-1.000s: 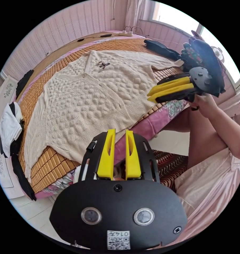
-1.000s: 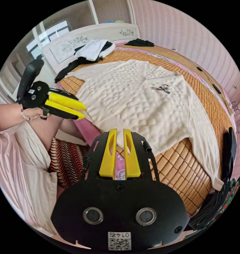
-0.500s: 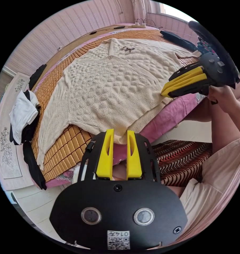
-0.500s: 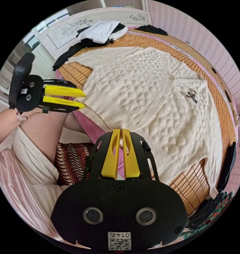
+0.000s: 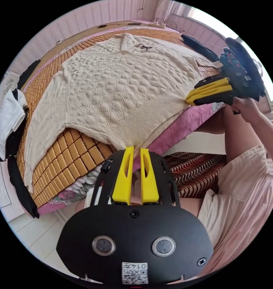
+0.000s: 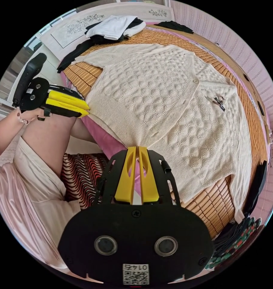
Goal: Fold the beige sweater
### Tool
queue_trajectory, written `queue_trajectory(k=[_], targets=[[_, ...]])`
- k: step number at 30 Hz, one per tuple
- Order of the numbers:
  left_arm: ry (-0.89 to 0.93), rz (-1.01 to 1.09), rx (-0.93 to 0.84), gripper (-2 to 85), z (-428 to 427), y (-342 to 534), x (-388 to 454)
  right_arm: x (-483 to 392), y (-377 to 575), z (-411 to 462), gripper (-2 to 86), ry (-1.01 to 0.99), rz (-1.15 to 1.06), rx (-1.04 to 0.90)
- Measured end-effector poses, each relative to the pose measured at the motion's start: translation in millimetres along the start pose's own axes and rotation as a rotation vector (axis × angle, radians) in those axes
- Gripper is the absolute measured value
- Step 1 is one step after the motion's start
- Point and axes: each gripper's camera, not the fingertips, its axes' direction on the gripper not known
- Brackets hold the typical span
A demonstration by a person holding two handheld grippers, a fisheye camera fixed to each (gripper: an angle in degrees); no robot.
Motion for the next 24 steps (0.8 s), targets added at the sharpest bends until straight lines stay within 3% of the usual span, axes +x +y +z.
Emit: queue_trajectory(k=[6,11,16,24], targets=[[0.122,-0.243,0.175,6.4,-65,56,-80,-4,-28,-11,12.4,-0.045,-0.053,-0.076],[-0.074,-0.653,0.374,5.3,-119,138,-189,-20,-92,-41,11.4,-0.009,-0.182,0.013],[-0.196,-0.892,0.391,5.0,-137,183,-262,-65,-183,-44,10.1,-0.010,-0.369,0.076],[-0.122,-1.061,0.417,8.3,-132,210,-331,-161,-308,-5,6.8,0.035,-0.534,0.096]])
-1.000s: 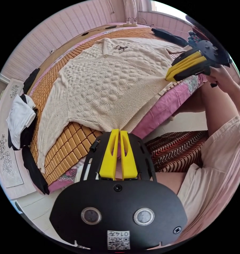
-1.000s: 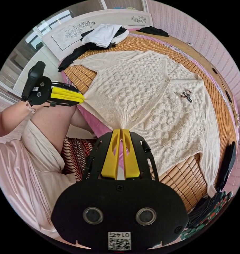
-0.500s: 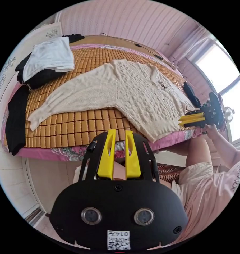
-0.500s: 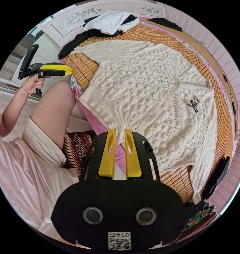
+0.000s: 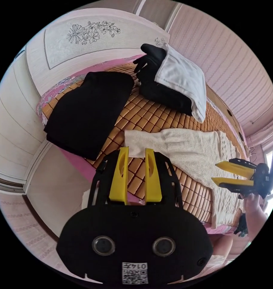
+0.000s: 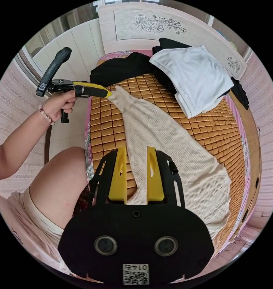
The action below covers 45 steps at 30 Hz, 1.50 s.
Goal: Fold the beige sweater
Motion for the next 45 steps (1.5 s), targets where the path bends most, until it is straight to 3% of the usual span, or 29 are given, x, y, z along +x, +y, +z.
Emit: queue_trajectory(k=[2,5,9,15,18,22,26,30,32,35,38,45], targets=[[-0.003,0.025,-0.073,7.9,12,-5,-4,-11,-26,22,5.5,0.004,-0.022,-0.057],[-0.024,0.124,-0.036,4.8,7,-2,-1,-15,-36,53,3.5,0.047,-0.015,-0.182],[0.053,0.108,0.015,0.2,-6,3,-4,-2,-21,43,1.2,0.022,0.050,-0.132],[0.233,0.249,0.304,-0.6,-79,17,46,40,44,-2,0.2,-0.084,0.277,0.089],[0.368,0.415,0.396,-0.6,-114,24,102,71,101,-37,0.8,-0.147,0.448,0.247],[0.683,0.711,0.468,0.7,-146,49,223,108,216,-98,1.5,-0.180,0.708,0.504],[0.973,0.901,0.318,5.4,-136,95,336,121,351,-134,2.6,-0.076,0.940,0.573],[0.885,0.905,0.109,5.9,-83,136,365,125,462,-113,4.0,0.018,1.190,0.312],[0.696,0.925,-0.016,5.9,-41,159,365,123,518,-101,6.7,-0.047,1.281,0.253],[0.498,0.929,-0.127,6.0,-2,173,364,124,550,-106,7.7,-0.013,1.307,0.264],[0.309,0.951,-0.123,6.5,19,179,371,143,552,-113,9.2,0.068,1.292,0.250],[0.102,1.036,-0.230,7.6,77,192,410,181,547,-89,6.4,0.071,1.206,0.075]])
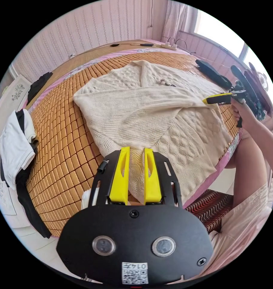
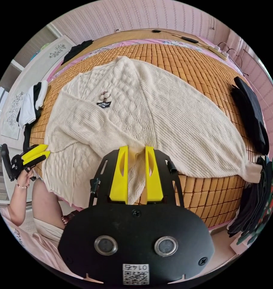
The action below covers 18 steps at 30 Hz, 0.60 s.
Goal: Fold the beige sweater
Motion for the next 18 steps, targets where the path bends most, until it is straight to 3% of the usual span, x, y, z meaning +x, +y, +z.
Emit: queue_trajectory(k=[2,13,18], targets=[[-0.010,0.014,0.018,6.8,11,-4,7,2,0,-14,2.4,-0.002,-0.040,0.021],[-0.085,0.010,0.153,1.2,17,-5,28,18,-37,-91,0.8,-0.074,-0.211,0.193],[-0.050,-0.024,0.109,1.4,54,-4,39,39,-26,-64,0.8,-0.017,-0.164,0.056]])
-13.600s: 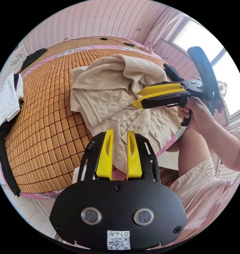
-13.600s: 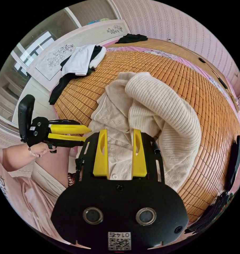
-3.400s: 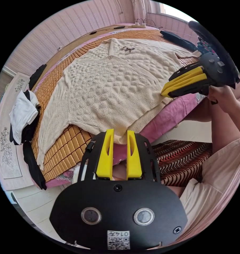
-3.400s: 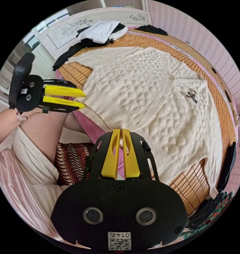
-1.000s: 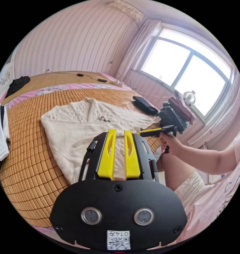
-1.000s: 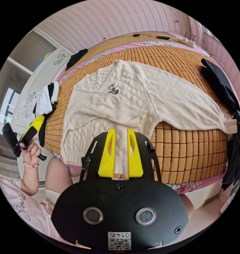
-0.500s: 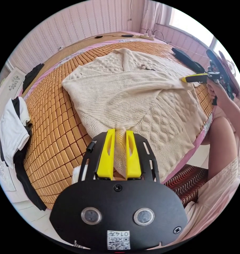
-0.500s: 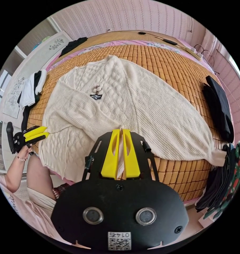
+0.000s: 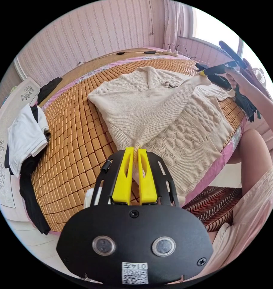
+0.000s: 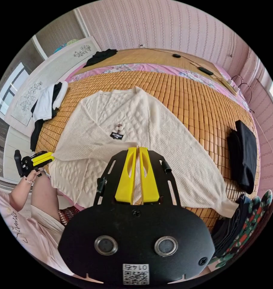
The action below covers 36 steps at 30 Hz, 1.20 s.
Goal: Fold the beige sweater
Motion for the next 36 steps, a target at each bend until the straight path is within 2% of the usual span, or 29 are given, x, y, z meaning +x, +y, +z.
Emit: queue_trajectory(k=[2,3,10,15,19,24,26,30,36], targets=[[0.002,-0.032,-0.009,1.5,19,-2,7,16,14,39,0.8,-0.015,0.048,-0.180],[-0.001,-0.028,-0.008,1.5,21,-3,9,18,17,44,0.8,-0.022,0.051,-0.198],[0.014,-0.019,-0.019,1.7,51,-18,22,29,35,3,0.6,-0.031,0.053,-0.030],[0.077,-0.090,-0.095,4.4,66,-27,17,48,64,20,0.0,0.061,0.130,-0.126],[0.160,-0.193,-0.086,5.9,60,-22,2,76,126,-5,0.3,0.060,0.262,0.054],[0.073,-0.199,-0.083,4.8,48,-28,9,130,209,-41,5.0,0.153,0.494,0.301],[0.078,-0.156,-0.051,4.6,43,-47,26,156,242,-54,7.2,0.249,0.595,0.393],[0.098,-0.009,-0.006,4.6,49,-94,77,186,282,-54,10.6,0.314,0.712,0.445],[0.266,0.324,0.067,5.1,89,-189,207,239,324,-48,13.3,0.188,0.877,0.512]])
